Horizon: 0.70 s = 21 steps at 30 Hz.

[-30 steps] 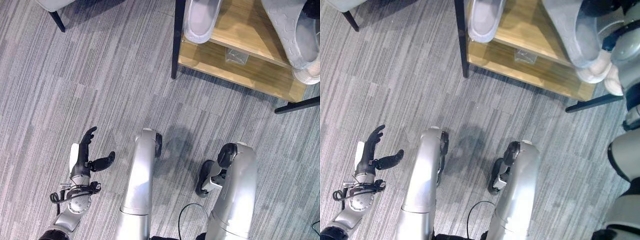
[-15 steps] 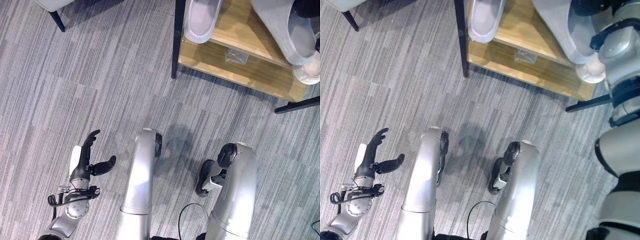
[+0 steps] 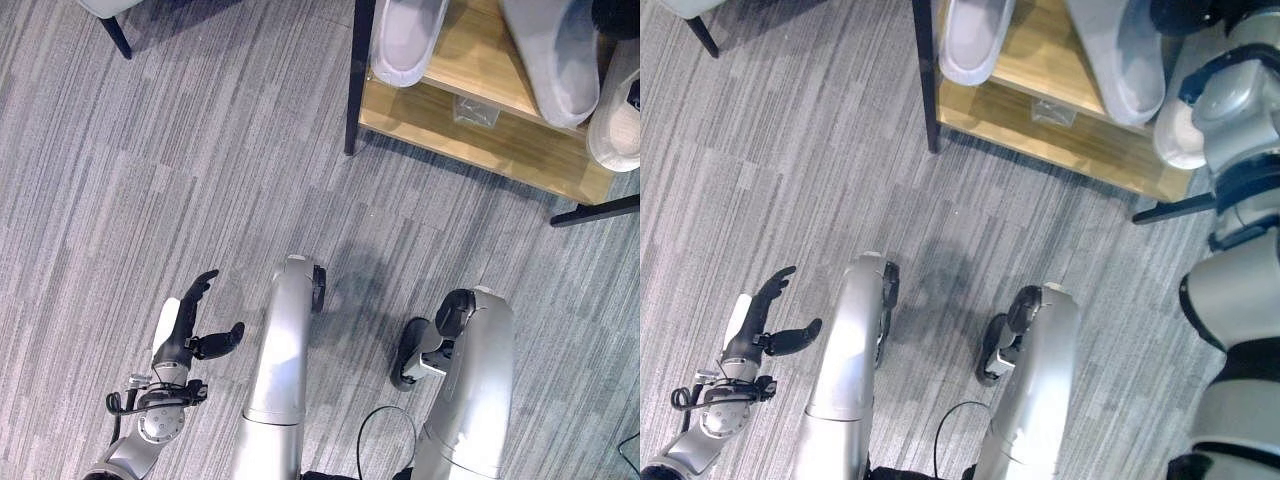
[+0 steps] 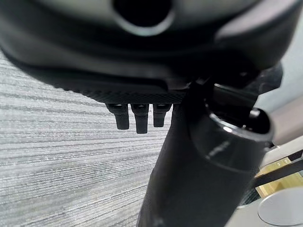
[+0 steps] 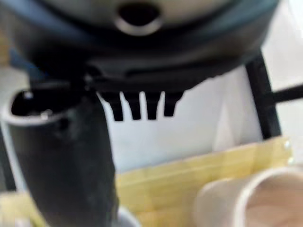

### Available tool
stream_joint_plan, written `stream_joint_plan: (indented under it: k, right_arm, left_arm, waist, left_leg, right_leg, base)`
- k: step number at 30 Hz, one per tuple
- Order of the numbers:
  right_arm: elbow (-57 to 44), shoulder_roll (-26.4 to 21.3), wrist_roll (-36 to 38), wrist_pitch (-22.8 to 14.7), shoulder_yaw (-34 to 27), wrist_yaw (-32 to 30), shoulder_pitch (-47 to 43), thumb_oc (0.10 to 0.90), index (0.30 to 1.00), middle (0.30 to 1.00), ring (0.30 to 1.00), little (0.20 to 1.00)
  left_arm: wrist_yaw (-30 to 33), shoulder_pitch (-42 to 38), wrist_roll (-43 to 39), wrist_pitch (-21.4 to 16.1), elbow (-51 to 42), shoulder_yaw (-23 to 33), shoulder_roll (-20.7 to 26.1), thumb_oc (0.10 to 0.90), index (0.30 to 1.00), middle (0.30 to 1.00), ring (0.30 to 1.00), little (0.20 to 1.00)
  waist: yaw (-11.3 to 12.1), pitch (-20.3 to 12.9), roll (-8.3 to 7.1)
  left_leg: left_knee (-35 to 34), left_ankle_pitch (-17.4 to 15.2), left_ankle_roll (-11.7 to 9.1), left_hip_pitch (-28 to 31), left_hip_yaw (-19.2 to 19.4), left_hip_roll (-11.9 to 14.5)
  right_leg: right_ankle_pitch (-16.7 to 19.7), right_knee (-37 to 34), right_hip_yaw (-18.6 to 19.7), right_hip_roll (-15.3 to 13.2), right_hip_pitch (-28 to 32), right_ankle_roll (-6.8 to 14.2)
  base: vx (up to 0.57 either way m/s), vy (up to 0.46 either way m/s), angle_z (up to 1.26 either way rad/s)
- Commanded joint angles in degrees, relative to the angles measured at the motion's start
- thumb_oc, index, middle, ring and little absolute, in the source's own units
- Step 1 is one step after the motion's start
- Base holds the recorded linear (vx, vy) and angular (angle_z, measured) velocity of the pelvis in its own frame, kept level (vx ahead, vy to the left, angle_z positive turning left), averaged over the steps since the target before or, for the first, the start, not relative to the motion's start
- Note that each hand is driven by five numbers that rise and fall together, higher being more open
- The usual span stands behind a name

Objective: Arrange the slippers neatly on the shoe rack.

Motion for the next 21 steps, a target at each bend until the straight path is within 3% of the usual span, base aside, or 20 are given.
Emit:
stream_joint_plan:
  k: [1, 7, 8, 9, 10, 12, 13, 16, 21]
  right_arm:
    - [4.5, -2.8, -0.8, -0.1, -1.1, -2.5, -3.6, 0.8, 0.9, 0.9, 0.9, 0.9]
    - [2.8, -3.3, 1.9, -1.2, -3.4, -2.0, -0.4, 0.8, 0.9, 0.9, 0.9, 0.9]
    - [-1.5, -4.6, 7.0, -4.0, -8.0, -3.6, 3.9, 0.8, 0.9, 0.9, 0.9, 0.9]
    - [-1.5, -4.6, 6.9, -3.9, -8.2, -3.6, 4.0, 0.8, 0.9, 0.9, 0.9, 0.9]
    - [-7.3, -5.1, 13.5, -7.8, -13.9, -4.6, 8.9, 0.8, 0.9, 0.9, 0.9, 0.9]
    - [-11.9, -5.9, 15.0, -9.4, -18.1, -5.5, 12.6, 0.8, 0.9, 0.9, 0.9, 0.9]
    - [-17.1, -6.3, 18.5, -12.4, -22.2, -6.4, 15.6, 0.8, 0.9, 0.9, 0.9, 0.9]
    - [-26.4, -7.7, 18.9, -14.3, -28.4, -7.0, 22.2, 0.8, 0.9, 0.9, 0.9, 0.9]
    - [-35.3, -8.1, 16.5, -15.9, -32.8, -8.1, 28.6, 0.8, 0.9, 0.9, 0.9, 0.9]
  left_arm:
    - [0.1, 5.7, 0.5, -1.4, -8.4, 1.0, 3.6, 0.8, 0.9, 0.9, 0.9, 0.9]
    - [-0.2, 7.3, 0.4, -1.5, -9.2, 1.7, 4.0, 0.8, 0.9, 0.9, 0.9, 0.9]
    - [0.4, 7.5, 0.5, -1.6, -9.0, 2.4, 3.2, 0.8, 0.9, 0.9, 0.9, 0.9]
    - [0.4, 7.5, 0.5, -1.6, -9.0, 2.4, 3.3, 0.8, 0.9, 0.9, 0.9, 0.9]
    - [1.3, 7.3, 0.9, -1.8, -8.7, 2.9, 2.0, 0.8, 0.9, 0.9, 0.9, 0.9]
    - [1.6, 7.4, 1.2, -2.0, -8.7, 3.0, 2.2, 0.8, 0.9, 0.9, 0.9, 0.9]
    - [2.5, 6.7, 1.6, -2.3, -8.3, 3.5, 1.5, 0.8, 0.9, 0.9, 0.9, 0.9]
    - [3.4, 6.2, 2.1, -2.6, -8.2, 3.8, 1.3, 0.8, 0.9, 0.9, 0.9, 0.9]
    - [4.4, 6.6, 2.8, -2.8, -9.5, 4.3, 0.6, 0.8, 0.9, 0.9, 0.9, 0.9]
  waist:
    - [2.0, -1.9, 1.71]
    - [1.4, -1.9, 1.92]
    - [1.0, -1.9, 1.86]
    - [1.0, -1.9, 1.8]
    - [0.3, -1.9, 1.81]
    - [0.4, -1.9, 1.38]
    - [-0.2, -1.9, 1.44]
    - [-0.3, -1.9, 0.99]
    - [-0.9, -1.9, 0.97]
  left_leg:
    - [-0.3, -4.5, 1.7, -0.9, -2.8, -1.9]
    - [0.5, -4.8, 1.7, -0.9, -2.3, -1.7]
    - [0.6, -4.7, 1.8, -0.9, -2.0, -1.7]
    - [0.7, -4.7, 1.8, -0.9, -2.0, -1.7]
    - [0.9, -4.7, 1.8, -0.9, -1.7, -1.9]
    - [1.2, -4.7, 1.8, -0.9, -1.5, -1.8]
    - [1.6, -4.7, 1.8, -0.9, -1.3, -1.9]
    - [2.4, -4.7, 1.8, -0.9, -1.4, -2.1]
    - [3.7, -4.5, 1.8, -0.9, -1.6, -2.5]
  right_leg:
    - [-3.2, -0.1, 1.8, -1.5, 1.7, -4.7]
    - [-3.6, 0.7, 2.2, -1.4, 1.7, -4.6]
    - [-3.9, 1.1, 2.5, -1.4, 1.7, -4.7]
    - [-3.9, 1.1, 2.5, -1.4, 1.7, -4.7]
    - [-4.0, 1.5, 2.7, -1.2, 1.7, -4.8]
    - [-4.3, 1.9, 2.8, -1.2, 1.7, -4.8]
    - [-4.5, 2.4, 2.9, -1.1, 1.7, -4.8]
    - [-4.9, 3.3, 2.9, -1.1, 1.7, -4.9]
    - [-5.2, 4.7, 2.9, -1.2, 1.7, -4.9]
  base:
    - [0.0, 0.036, -0.05]
    - [0.0, 0.03, -0.02]
    - [0.0, 0.0, 0.0]
    - [0.0, 0.0, 0.0]
    - [0.0, 0.0, 0.0]
    - [0.01, -0.011, 0.02]
    - [0.0, 0.0, 0.0]
    - [-0.01, -0.024, 0.01]
    - [-0.02, -0.02, 0.01]
